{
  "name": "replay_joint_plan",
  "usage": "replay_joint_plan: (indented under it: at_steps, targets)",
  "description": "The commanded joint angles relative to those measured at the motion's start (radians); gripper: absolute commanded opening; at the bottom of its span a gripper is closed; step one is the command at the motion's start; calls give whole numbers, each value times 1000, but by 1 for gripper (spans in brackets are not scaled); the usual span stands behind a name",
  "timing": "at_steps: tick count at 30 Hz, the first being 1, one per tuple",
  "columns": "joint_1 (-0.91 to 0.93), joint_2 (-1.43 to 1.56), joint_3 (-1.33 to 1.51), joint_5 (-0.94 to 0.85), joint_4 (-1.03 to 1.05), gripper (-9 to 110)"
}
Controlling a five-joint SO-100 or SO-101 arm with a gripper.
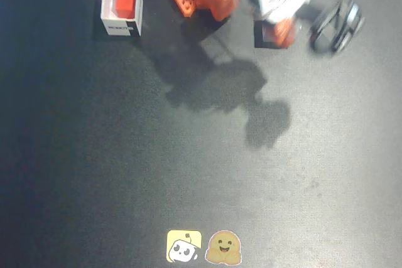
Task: Put the red cube in the right box and the blue cube in the left box.
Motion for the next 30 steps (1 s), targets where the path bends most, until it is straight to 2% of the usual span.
replay_joint_plan:
  at_steps: [1, 8, 15, 30]
  targets:
    - [144, -29, -32, -15, -46, 0]
    - [368, 28, 28, -46, -100, 0]
    - [512, 150, 114, -106, -115, 0]
    - [598, 561, 403, -121, -158, 0]
